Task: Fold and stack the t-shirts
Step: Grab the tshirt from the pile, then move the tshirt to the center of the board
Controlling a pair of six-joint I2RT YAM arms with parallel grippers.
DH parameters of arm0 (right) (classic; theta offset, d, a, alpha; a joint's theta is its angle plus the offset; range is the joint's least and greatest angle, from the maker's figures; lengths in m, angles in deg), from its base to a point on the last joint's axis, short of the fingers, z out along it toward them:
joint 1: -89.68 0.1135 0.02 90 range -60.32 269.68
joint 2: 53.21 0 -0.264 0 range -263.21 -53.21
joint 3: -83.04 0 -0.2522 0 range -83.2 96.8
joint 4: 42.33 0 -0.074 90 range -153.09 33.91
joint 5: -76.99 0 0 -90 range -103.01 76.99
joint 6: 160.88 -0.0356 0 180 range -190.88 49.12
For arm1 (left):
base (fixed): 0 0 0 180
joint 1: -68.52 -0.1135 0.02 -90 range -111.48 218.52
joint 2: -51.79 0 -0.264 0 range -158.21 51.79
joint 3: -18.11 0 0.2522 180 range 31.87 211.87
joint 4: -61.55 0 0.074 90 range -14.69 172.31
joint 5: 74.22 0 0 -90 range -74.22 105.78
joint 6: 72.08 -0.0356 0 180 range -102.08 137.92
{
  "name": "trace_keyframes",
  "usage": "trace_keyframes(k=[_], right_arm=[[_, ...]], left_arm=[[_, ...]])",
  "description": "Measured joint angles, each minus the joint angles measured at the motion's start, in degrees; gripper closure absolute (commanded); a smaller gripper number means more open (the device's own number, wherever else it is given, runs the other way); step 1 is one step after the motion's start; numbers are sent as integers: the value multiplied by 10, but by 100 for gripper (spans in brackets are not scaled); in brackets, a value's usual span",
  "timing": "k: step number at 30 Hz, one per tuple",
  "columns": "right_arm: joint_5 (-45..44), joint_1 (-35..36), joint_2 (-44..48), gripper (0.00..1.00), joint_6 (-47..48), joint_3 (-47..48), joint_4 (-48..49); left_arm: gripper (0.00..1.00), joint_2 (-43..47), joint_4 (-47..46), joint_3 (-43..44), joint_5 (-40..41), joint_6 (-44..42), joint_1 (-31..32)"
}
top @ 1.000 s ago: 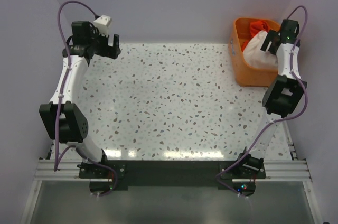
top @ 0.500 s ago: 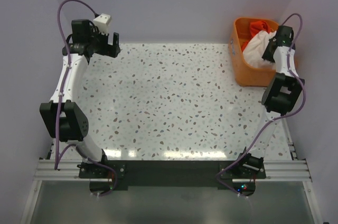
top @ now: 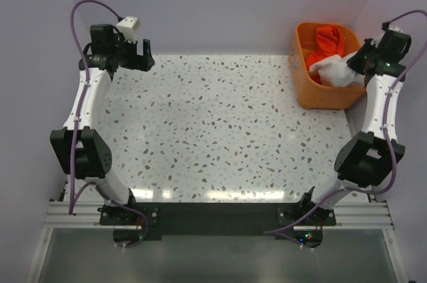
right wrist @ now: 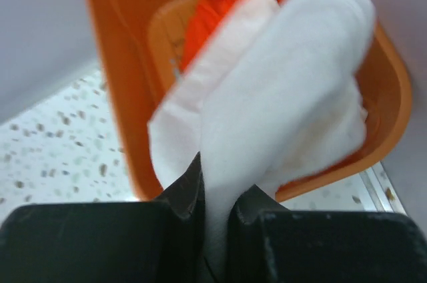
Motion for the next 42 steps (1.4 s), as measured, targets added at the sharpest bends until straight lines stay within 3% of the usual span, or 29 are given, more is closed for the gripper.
trace_keyframes(k=[5, 12, 21, 25, 29, 30, 31, 33, 34, 35, 39, 42], right_arm=[[52, 3, 94, 100, -20, 21, 63], [117, 31, 72, 100, -88, 143, 130], [145, 194, -12, 100, -145, 374, 182], [151, 278, -16, 100, -164, 389, 203], [149, 337, -9, 100, -168, 343, 210], [149, 349, 2, 93, -168, 297, 219], [150, 354, 12, 63, -168, 256, 222], [157, 360, 31, 35, -173, 164, 225], [165, 364, 34, 14, -181, 123, 220], [170, 367, 28, 5, -195, 89, 211], [182, 383, -28, 1, -274, 75, 178], [200, 393, -98, 1, -369, 155, 161]], left_arm=[[0, 0, -1, 0, -1, 21, 0], [0, 0, 4, 17, -3, 56, -1], [0, 0, 4, 30, -31, 100, -32], [0, 3, 4, 29, -39, 106, -52], [0, 19, 5, 16, -40, 106, -63], [0, 24, 5, 10, -40, 106, -64], [0, 30, 5, 4, -41, 104, -64], [0, 45, 6, -14, -40, 103, -64], [0, 52, 5, -25, -40, 101, -64], [0, 58, 6, -36, -41, 99, -64], [0, 65, 0, -85, -67, 89, -63], [0, 66, -23, -148, -84, 78, -35]])
